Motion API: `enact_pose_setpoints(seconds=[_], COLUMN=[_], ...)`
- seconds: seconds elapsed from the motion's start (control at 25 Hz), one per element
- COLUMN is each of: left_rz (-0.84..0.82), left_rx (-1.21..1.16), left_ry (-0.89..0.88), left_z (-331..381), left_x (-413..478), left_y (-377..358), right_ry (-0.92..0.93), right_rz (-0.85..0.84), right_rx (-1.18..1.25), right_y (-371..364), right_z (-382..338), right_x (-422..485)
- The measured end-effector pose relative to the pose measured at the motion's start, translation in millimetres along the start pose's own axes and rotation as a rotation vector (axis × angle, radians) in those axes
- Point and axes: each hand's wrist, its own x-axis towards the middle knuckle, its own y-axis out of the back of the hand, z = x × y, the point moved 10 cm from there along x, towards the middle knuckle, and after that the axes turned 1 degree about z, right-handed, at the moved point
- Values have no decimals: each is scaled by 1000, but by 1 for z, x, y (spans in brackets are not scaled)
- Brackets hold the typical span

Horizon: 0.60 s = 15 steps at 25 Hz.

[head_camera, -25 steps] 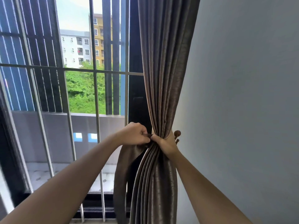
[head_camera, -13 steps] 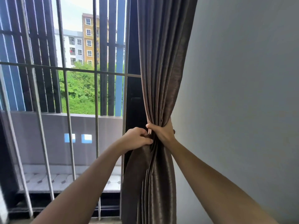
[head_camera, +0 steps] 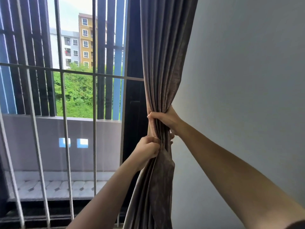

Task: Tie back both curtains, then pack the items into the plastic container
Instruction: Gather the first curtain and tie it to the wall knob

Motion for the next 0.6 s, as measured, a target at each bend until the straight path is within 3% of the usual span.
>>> enact_pose_setpoints(seconds=[0.16, 0.36, 0.44, 0.6], left_rz=[113, 473, 519, 555], left_rx=[84, 776, 785, 482], left_ry=[-28, -136, -119, -194], left_z=[-3, 12, 6, -2], left_x=[-1, 10, 15, 10], left_y=[3, 22, 19, 14], right_ry=[-43, -58, -67, -65], right_rz=[-8, -18, 13, 29], right_rx=[39, 63, 78, 90], right_y=[-5, -13, -10, -11], right_z=[3, -2, -2, -1], right_x=[1, -1, -1, -2])
